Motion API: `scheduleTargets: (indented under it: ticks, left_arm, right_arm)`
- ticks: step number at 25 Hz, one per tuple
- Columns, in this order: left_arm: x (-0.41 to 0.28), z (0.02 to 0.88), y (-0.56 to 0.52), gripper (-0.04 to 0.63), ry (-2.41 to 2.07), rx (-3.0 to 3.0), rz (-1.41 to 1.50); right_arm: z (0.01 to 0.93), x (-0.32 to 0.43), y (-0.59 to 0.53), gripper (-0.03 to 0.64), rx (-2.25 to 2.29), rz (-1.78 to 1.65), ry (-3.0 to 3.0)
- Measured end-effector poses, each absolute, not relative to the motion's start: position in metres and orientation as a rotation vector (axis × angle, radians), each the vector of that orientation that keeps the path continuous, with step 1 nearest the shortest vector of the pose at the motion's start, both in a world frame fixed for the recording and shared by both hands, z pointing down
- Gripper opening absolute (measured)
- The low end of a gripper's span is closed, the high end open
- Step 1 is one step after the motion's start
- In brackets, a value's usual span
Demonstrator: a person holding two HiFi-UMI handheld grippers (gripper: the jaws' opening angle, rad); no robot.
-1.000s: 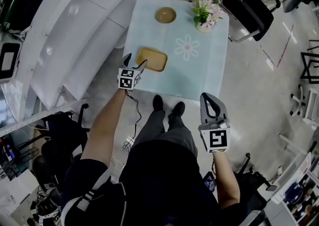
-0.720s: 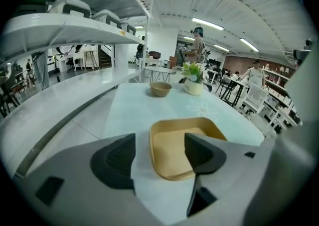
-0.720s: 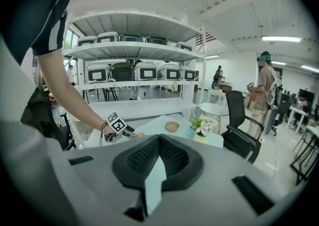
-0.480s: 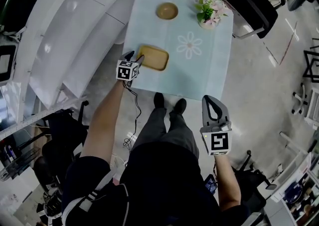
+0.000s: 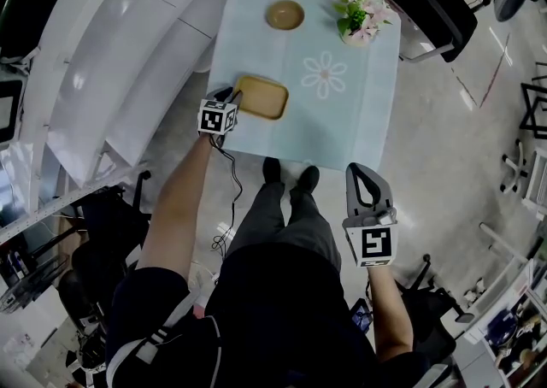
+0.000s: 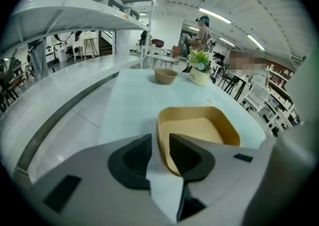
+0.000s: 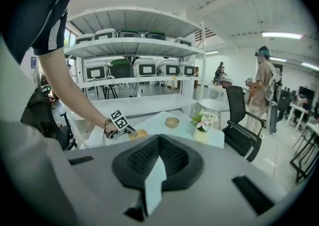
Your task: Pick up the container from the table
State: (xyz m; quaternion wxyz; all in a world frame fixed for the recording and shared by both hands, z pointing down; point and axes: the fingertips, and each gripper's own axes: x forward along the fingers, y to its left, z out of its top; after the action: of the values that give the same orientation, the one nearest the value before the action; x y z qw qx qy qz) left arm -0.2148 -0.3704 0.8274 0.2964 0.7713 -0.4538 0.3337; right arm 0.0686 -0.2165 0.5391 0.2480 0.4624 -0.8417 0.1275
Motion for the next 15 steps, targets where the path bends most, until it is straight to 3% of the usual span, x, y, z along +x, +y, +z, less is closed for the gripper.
scheduleTargets:
  ticks: [6,15]
  left_arm:
    - [-0.2142,0.829,-0.373,0.046,-1.212,2.039,0.908]
    - [-0.212,0.8286,-0.3734,0.023,-1.228,2.016,0.941]
  right_arm:
    - [0.5435,0.071,-0.214,-0.002,1.256,0.36,-2.277]
    - [0.5446,0.0732,-0.2166,-0.002,1.265,0.363,-2.274]
